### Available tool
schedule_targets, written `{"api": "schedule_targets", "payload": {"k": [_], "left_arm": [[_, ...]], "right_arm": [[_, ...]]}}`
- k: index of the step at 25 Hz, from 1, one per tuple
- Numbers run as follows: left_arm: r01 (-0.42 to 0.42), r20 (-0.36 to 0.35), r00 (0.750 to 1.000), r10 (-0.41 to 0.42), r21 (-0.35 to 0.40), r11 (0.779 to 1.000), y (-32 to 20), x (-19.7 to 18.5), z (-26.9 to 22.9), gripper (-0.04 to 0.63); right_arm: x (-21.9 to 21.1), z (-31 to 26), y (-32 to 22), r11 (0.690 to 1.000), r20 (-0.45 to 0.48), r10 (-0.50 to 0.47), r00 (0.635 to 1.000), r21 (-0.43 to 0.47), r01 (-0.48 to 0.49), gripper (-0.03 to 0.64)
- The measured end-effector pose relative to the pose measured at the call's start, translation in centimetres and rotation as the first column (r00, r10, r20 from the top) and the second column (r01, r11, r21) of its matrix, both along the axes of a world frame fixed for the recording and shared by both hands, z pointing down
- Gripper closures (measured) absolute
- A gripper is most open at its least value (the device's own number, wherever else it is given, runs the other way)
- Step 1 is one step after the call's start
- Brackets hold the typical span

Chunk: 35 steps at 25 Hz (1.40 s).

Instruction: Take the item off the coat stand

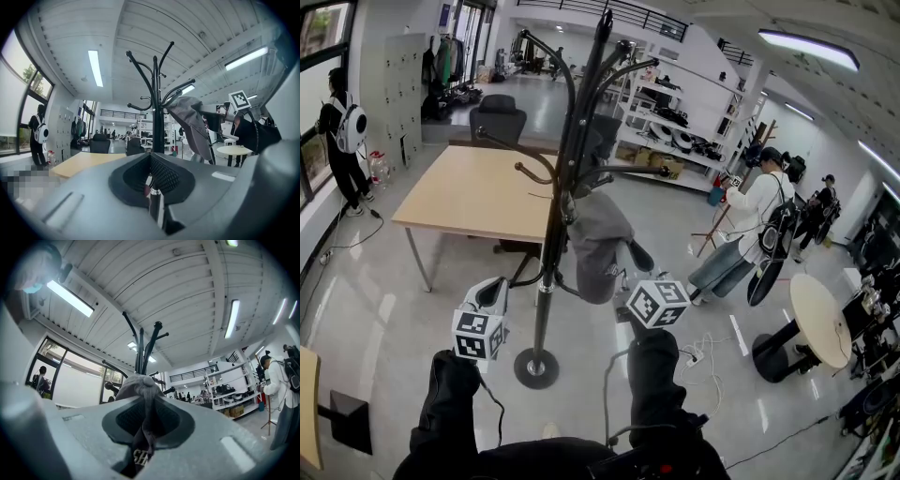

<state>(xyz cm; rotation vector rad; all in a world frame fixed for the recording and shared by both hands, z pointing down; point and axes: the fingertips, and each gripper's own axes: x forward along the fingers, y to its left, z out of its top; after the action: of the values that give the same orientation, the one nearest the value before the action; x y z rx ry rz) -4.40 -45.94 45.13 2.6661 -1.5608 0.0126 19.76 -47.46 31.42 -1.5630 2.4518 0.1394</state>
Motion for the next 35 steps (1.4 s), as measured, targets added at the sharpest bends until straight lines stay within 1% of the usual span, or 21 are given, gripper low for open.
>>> {"api": "schedule_targets", "payload": {"k": [19,25,35], "left_arm": [[0.002,-0.011,1.000,-0.002,0.005,1.000,0.0,-0.4,-0.3,0.594],[0.005,-0.013,1.000,-0.004,0.007,1.000,0.3,-0.5,-0.3,0.594],[0.004,-0.015,1.000,-0.004,0.005,1.000,0.8,-0.5,-0.3,0.594]], "right_arm": [[0.3,-2.6,0.6,0.998,0.006,0.017,1.000,0.052,-0.018,0.571],[0.4,-3.3,0.8,0.998,-0.003,0.022,1.000,0.061,-0.021,0.571],[0.2,-4.1,0.7,0.998,0.012,0.015,1.000,0.067,-0.016,0.571]]}}
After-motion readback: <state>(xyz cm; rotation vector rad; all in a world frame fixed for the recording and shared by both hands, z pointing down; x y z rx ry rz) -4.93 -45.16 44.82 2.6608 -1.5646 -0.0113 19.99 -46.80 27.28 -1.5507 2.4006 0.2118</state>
